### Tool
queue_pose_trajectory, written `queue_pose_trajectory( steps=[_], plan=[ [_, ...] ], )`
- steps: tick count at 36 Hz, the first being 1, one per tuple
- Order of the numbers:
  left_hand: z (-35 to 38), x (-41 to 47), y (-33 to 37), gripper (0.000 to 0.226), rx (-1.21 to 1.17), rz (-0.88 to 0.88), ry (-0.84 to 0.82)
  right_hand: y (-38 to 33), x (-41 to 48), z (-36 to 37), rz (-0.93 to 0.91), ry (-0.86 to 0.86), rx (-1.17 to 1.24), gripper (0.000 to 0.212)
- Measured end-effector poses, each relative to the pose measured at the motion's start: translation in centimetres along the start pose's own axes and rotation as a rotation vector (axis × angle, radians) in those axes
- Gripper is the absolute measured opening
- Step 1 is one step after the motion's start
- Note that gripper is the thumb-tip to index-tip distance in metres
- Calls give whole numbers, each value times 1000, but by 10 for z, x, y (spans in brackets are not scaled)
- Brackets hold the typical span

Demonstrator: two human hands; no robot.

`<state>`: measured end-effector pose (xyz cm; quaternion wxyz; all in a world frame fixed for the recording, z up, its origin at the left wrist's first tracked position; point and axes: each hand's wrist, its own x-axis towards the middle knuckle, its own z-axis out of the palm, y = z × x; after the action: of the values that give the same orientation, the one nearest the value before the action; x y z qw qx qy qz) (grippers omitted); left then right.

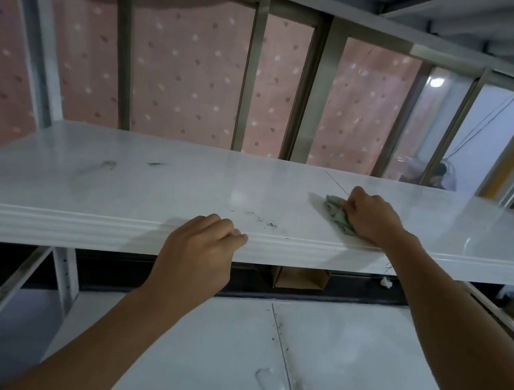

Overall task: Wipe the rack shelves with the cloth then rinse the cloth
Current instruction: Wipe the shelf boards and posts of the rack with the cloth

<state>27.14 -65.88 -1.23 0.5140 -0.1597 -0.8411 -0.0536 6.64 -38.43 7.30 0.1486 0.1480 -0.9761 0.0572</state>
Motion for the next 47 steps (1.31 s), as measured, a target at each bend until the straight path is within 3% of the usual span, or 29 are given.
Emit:
queue_pose_trajectory(
  steps=[7,16,25,33,41,47],
  plan=[
    [-4,-2,2,36,-19,1,-41,4,-6,4,84,64,-13,29],
    [-12,3,5,35,-50,-28,-91,-4,-8,-7,85,-26,-60,30],
    [-2,0,13,24,-18,-71,-17,-80,-41,-3,-139,-1,1,28],
    [-2,-2,16,35,-15,-92,-3,-143,-58,0,-317,31,92,28],
    [-8,-1,12,37,10,-24,-47,-69,-51,-6,-78,78,97,30],
    [-7,-5,13,32,0,-40,-21,-52,-36,-9,41,0,-35,28]
  ],
)
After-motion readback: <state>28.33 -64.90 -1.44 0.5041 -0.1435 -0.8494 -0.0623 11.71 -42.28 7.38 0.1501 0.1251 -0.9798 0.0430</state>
